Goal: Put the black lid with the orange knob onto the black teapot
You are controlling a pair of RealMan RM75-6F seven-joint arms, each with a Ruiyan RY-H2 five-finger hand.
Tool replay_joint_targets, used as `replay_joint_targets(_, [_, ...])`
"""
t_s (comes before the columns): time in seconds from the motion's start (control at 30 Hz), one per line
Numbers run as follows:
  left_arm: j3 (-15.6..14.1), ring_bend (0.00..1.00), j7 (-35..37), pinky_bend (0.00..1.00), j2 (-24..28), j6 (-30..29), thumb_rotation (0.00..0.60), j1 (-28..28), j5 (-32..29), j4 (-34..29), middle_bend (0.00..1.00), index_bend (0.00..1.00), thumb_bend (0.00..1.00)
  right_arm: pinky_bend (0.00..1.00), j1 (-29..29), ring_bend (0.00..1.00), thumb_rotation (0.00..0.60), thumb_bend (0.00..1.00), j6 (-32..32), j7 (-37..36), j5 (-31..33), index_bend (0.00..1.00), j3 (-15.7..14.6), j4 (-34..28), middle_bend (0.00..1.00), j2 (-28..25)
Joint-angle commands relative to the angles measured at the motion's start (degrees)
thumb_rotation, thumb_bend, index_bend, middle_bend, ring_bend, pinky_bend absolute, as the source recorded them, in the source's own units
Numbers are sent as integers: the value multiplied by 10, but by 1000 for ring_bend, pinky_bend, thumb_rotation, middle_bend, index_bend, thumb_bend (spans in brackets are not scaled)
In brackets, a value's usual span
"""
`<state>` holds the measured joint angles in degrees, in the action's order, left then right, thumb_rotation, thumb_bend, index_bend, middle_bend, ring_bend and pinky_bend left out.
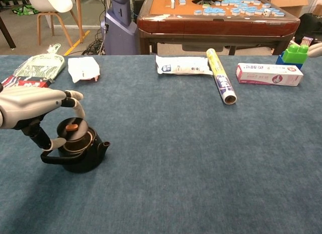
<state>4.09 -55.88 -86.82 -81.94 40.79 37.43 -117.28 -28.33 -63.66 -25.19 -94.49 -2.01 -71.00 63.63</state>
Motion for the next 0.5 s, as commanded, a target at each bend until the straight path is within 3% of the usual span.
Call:
replay_joint_targets(0.03, [-3, 0, 0, 0, -1, -4, 600, -1, 5, -2, 0, 415, 362, 0, 0, 0, 600, 254, -4, -1, -1, 8, 0, -1, 0, 0])
replay_joint_targets(0.5, [-10, 0, 3, 0, -5, -2, 600, -6, 13, 3, 0, 368, 362, 0, 5, 0, 600, 254, -34, 17, -2, 8, 7, -57, 0, -43])
